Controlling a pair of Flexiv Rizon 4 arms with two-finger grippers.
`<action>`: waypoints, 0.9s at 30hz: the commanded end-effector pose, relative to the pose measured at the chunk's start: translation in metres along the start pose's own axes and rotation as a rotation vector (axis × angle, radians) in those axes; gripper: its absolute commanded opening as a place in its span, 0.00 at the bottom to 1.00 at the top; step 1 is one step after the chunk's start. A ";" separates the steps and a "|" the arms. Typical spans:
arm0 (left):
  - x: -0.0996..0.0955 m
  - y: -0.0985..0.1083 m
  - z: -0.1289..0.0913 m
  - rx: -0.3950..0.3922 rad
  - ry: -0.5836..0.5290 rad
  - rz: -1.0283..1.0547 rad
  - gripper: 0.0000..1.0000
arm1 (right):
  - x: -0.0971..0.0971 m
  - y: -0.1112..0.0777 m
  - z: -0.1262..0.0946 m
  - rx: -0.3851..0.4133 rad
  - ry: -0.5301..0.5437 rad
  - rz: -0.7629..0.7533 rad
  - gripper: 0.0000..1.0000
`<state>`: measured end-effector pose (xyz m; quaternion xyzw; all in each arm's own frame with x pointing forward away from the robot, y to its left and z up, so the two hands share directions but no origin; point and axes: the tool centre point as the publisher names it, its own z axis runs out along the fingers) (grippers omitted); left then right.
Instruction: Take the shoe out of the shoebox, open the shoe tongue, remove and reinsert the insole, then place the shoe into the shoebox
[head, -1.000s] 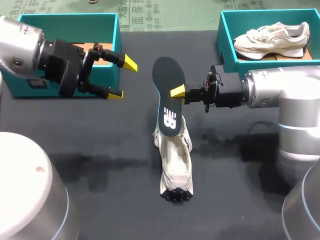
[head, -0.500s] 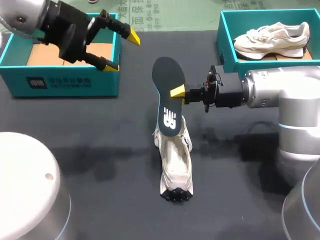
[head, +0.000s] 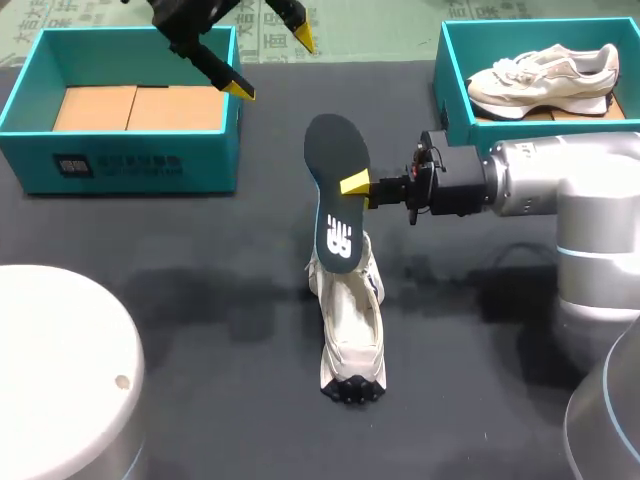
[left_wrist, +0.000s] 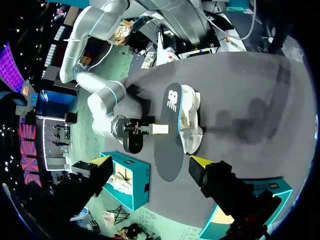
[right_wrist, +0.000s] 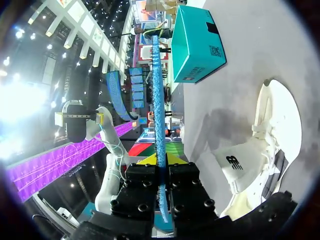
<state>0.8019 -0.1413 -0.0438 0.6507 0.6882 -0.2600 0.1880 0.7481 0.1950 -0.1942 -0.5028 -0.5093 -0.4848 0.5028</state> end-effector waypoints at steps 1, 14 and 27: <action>-0.017 0.006 0.008 0.003 0.530 -0.007 1.00 | 0.000 -0.001 0.001 0.001 -0.003 0.001 0.00; -0.028 -0.001 0.023 -0.017 0.775 -0.004 1.00 | 0.000 -0.001 0.001 0.001 -0.003 0.001 0.00; -0.035 0.001 0.042 -0.068 0.799 -0.070 1.00 | 0.000 -0.001 0.001 0.001 -0.003 0.001 0.00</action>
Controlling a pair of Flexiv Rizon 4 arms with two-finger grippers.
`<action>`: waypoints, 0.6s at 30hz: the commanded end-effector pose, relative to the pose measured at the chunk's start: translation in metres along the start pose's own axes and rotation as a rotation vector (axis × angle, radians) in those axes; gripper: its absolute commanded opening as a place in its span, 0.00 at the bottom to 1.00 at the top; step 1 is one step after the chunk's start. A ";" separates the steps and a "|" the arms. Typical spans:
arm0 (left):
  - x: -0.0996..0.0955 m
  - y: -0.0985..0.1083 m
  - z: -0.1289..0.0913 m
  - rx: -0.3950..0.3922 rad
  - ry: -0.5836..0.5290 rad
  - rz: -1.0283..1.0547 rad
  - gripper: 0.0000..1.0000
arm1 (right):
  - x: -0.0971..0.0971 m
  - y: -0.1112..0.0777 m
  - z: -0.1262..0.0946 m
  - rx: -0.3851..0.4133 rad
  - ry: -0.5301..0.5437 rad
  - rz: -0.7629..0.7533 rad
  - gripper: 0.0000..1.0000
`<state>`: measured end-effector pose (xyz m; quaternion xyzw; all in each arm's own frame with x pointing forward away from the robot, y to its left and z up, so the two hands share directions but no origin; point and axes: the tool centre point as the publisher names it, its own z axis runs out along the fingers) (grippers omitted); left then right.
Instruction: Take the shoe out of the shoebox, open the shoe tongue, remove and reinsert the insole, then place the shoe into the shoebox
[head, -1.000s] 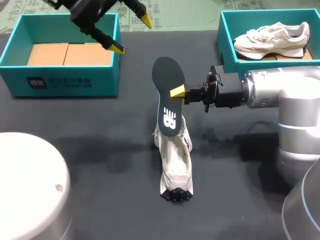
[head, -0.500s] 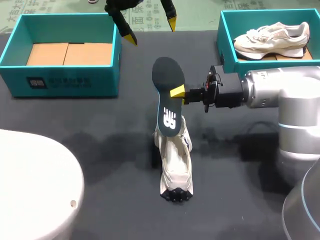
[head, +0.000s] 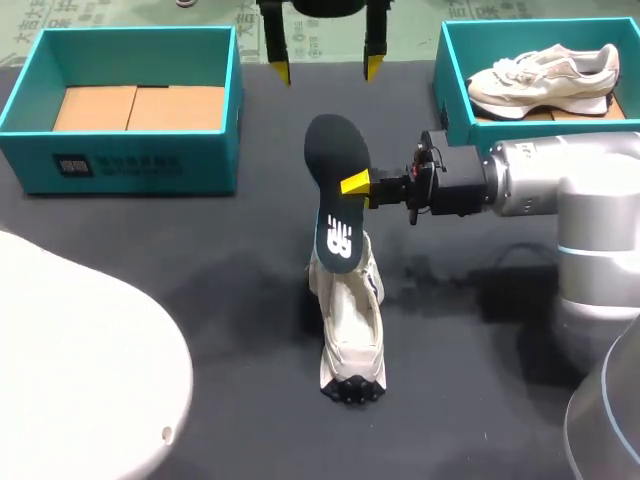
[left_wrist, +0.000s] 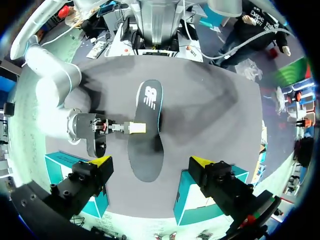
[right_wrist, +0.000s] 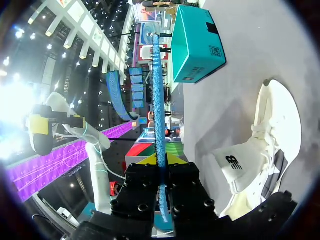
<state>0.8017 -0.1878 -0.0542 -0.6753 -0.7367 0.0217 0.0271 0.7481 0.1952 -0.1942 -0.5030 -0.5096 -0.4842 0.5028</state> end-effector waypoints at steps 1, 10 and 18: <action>-0.008 0.001 0.003 -0.012 0.155 -0.020 1.00 | 0.000 -0.001 0.000 0.000 -0.002 0.001 0.00; -0.005 0.004 0.009 -0.012 0.022 -0.066 1.00 | 0.000 -0.001 0.000 0.000 -0.002 0.001 0.00; 0.019 -0.001 0.014 -0.026 -0.328 -0.042 1.00 | 0.000 -0.001 0.000 0.000 -0.002 0.001 0.00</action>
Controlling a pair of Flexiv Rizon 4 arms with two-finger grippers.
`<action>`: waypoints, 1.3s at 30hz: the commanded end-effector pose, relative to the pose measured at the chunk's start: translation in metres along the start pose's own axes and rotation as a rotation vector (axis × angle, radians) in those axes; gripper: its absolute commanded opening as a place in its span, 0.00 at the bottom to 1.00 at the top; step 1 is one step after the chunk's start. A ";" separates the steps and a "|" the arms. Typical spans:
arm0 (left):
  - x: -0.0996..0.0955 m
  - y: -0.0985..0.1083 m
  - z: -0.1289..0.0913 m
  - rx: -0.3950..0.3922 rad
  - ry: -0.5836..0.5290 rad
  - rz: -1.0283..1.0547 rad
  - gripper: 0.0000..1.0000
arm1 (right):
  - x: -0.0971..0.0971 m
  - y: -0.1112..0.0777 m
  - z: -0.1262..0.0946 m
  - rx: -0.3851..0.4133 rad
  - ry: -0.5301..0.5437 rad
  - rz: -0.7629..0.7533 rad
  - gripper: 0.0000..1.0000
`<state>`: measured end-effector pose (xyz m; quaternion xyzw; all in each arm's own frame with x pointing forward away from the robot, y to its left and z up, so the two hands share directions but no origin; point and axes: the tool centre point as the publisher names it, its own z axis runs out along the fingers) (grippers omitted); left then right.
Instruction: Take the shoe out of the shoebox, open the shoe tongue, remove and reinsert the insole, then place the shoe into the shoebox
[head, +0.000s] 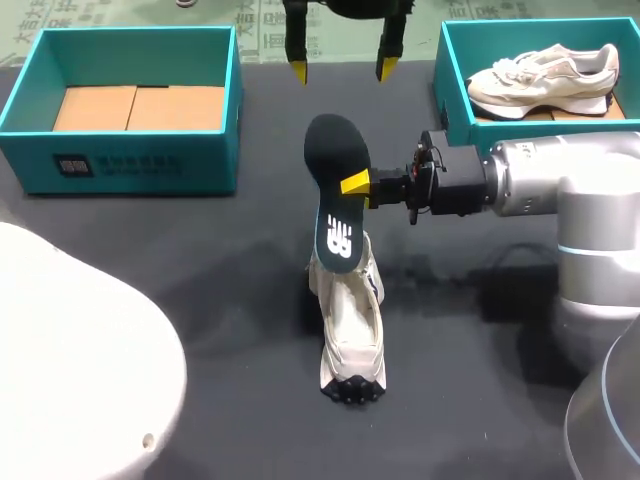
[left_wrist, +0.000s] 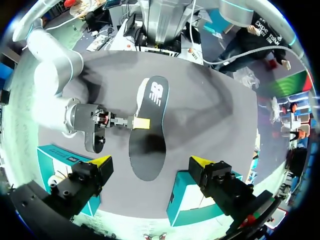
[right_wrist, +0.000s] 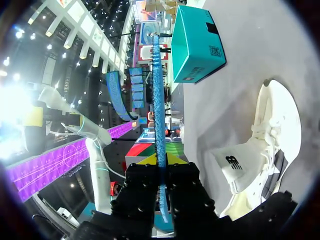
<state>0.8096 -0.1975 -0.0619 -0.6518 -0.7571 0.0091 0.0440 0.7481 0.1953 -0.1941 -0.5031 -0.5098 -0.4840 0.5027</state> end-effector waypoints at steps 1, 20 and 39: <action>0.033 -0.008 0.008 -0.024 -0.404 0.019 1.00 | 0.000 -0.001 0.000 0.000 -0.002 0.001 0.00; 0.079 -0.013 0.009 -0.015 -1.164 0.057 1.00 | 0.000 -0.001 0.000 0.000 -0.002 0.001 0.00; 0.076 -0.005 0.028 0.003 -1.366 0.188 1.00 | 0.000 -0.001 0.000 0.000 -0.002 0.001 0.00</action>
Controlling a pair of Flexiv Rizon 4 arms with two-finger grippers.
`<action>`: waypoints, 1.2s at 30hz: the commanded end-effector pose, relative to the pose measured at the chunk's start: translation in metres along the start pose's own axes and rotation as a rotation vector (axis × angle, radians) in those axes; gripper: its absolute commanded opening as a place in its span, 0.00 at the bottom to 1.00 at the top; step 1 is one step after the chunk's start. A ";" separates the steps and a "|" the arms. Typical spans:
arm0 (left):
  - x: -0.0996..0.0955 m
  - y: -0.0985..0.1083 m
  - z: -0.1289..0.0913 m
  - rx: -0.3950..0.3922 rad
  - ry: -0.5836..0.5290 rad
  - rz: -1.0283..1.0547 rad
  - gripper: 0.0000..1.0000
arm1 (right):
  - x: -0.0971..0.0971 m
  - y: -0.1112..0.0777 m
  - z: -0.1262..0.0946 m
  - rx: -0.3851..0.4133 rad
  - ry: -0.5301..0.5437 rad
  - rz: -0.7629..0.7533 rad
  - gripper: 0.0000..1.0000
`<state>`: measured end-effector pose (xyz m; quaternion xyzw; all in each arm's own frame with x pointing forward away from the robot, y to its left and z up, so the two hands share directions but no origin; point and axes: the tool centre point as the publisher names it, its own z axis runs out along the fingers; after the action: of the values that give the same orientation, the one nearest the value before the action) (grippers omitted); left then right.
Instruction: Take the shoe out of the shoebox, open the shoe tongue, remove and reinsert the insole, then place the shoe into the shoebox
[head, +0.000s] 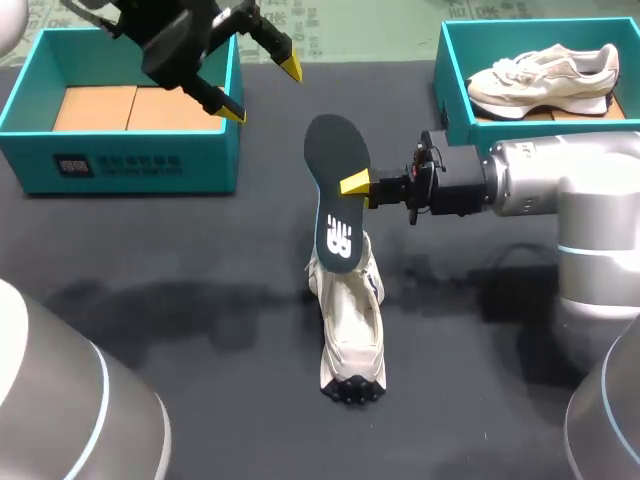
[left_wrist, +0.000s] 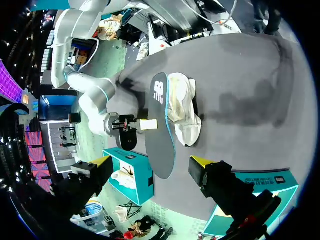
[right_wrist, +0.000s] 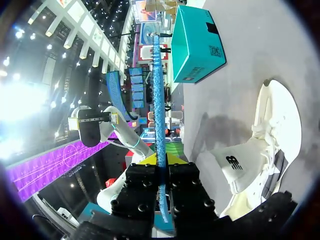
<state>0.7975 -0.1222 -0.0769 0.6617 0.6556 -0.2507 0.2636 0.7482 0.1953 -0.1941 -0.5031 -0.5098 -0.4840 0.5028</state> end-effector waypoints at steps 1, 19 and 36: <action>0.006 -0.007 0.007 -0.013 -0.571 0.002 1.00 | 0.000 -0.001 0.000 0.000 -0.002 0.000 0.00; 0.037 -0.027 0.008 -0.082 -0.529 -0.081 1.00 | 0.000 -0.001 0.000 0.000 -0.002 0.000 0.00; 0.072 -0.012 0.029 0.005 -0.579 -0.034 1.00 | 0.000 -0.001 0.000 0.000 -0.002 0.000 0.00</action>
<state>0.7755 -0.0915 -0.1380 0.5496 0.5803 -0.4149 0.4348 0.7482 0.1954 -0.1941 -0.5030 -0.5099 -0.4839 0.5028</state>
